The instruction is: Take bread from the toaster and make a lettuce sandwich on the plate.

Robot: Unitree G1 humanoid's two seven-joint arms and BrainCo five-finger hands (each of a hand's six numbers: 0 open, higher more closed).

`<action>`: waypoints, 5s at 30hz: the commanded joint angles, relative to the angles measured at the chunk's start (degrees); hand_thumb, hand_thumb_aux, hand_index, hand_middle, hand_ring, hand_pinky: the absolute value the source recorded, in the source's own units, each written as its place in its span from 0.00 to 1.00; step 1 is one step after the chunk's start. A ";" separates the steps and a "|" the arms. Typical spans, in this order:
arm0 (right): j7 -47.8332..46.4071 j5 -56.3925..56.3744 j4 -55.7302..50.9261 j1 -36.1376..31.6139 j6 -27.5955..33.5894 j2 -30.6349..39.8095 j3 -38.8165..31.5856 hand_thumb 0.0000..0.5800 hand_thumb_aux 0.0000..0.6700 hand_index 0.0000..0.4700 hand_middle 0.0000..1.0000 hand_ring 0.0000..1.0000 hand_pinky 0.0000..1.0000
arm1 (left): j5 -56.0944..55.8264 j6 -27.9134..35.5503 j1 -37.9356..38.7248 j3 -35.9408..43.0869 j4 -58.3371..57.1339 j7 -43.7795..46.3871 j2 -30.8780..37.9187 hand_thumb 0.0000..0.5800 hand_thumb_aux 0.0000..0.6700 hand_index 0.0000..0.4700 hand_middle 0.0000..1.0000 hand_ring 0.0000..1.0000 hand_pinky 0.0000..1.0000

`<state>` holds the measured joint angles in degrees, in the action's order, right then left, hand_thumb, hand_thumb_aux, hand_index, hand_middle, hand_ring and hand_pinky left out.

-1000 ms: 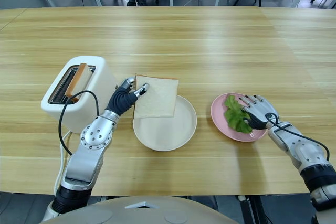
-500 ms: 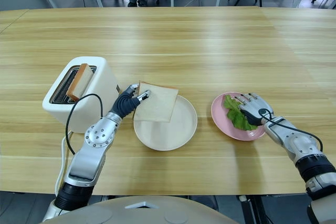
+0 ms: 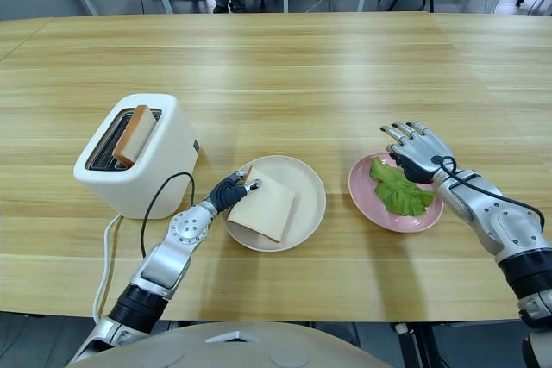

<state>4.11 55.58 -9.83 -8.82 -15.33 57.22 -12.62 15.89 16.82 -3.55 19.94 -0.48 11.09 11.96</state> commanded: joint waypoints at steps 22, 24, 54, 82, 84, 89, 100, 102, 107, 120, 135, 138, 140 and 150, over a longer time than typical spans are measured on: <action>-2.41 6.95 -20.26 -6.64 -2.81 0.75 -10.75 0.67 0.43 0.42 0.00 0.00 0.00 | 21.43 -2.09 0.81 1.42 12.08 -9.59 5.81 0.00 0.00 0.00 0.00 0.00 0.00; -1.16 7.71 -21.52 -7.33 -2.73 0.51 -11.56 0.95 0.78 0.76 0.00 0.00 0.00 | 21.75 -2.08 1.17 0.43 15.41 -9.22 5.96 0.00 0.00 0.00 0.00 0.00 0.00; -2.43 -3.30 12.20 -3.57 -4.28 -10.88 -4.94 1.00 1.00 0.98 0.00 0.00 0.00 | 37.44 1.10 21.24 -33.95 39.51 -8.33 12.10 0.00 0.00 0.00 0.00 0.00 0.00; -7.10 12.75 -0.69 -16.32 -6.33 -31.50 -28.77 1.00 1.00 0.98 0.00 0.00 0.00 | 36.92 3.54 6.91 -23.53 15.60 -3.87 12.08 1.00 1.00 0.98 0.00 0.00 0.00; -8.69 12.42 0.25 -15.81 -7.08 -30.67 -29.45 1.00 1.00 0.98 0.00 0.00 0.00 | 35.90 3.37 6.38 -23.15 14.90 -3.65 12.09 1.00 1.00 0.98 0.00 0.00 0.00; -9.55 14.50 2.87 -14.64 -6.28 -29.31 -29.70 0.00 0.00 0.00 0.00 0.00 0.00 | 32.55 1.61 5.21 -23.22 14.17 -4.94 11.71 1.00 1.00 0.98 0.18 0.18 0.18; -9.05 15.85 7.08 -14.04 -5.07 -26.58 -27.65 0.00 0.00 0.00 0.00 0.00 0.00 | 27.06 -3.53 4.63 -25.78 19.06 -10.33 11.39 1.00 1.00 0.98 1.00 1.00 1.00; -8.91 16.15 7.80 -13.84 -4.55 -26.22 -27.23 0.00 0.00 0.00 0.00 0.00 0.00 | 26.47 -4.42 4.53 -26.35 20.30 -11.37 11.34 1.00 1.00 0.98 1.00 1.00 1.00; -8.08 16.48 9.25 -13.58 -3.56 -25.41 -25.77 0.00 0.00 0.00 0.00 0.00 0.00 | 25.69 -6.43 4.36 -27.86 24.99 -13.30 11.36 1.00 1.00 0.98 1.00 1.00 1.00; 1.03 1.89 22.30 -1.16 -5.74 -20.95 -9.76 0.00 0.00 0.00 0.00 0.00 0.00 | 26.39 -8.31 5.50 -28.85 42.06 -11.14 9.45 1.00 1.00 0.98 1.00 1.00 1.00; 15.92 -7.88 29.25 14.78 -27.24 -12.86 8.92 0.00 0.00 0.00 0.00 0.00 0.00 | 1.22 -6.97 17.78 -9.69 32.66 3.40 -1.84 1.00 1.00 0.98 1.00 1.00 1.00; 12.96 -7.75 30.33 16.47 -30.68 -12.27 7.23 0.00 0.00 0.00 0.00 0.00 0.00 | 0.14 -7.27 17.30 -9.06 27.05 4.03 -1.14 1.00 1.00 0.98 1.00 1.00 1.00; 10.02 -7.09 29.95 16.89 -31.80 -12.32 5.18 0.00 0.00 0.00 0.00 0.00 0.00 | 0.51 -7.87 16.81 -8.87 23.97 3.87 -0.37 1.00 1.00 0.98 1.00 1.00 1.00; -2.27 -2.06 23.22 14.10 -29.22 -16.44 -4.20 0.00 0.00 0.00 0.00 0.00 0.00 | -0.15 -10.33 12.16 -7.97 11.33 3.05 0.75 1.00 1.00 0.98 1.00 1.00 1.00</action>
<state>4.26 51.40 15.10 5.99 -45.46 41.28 -14.91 15.84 7.13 9.10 11.45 13.50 14.63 12.51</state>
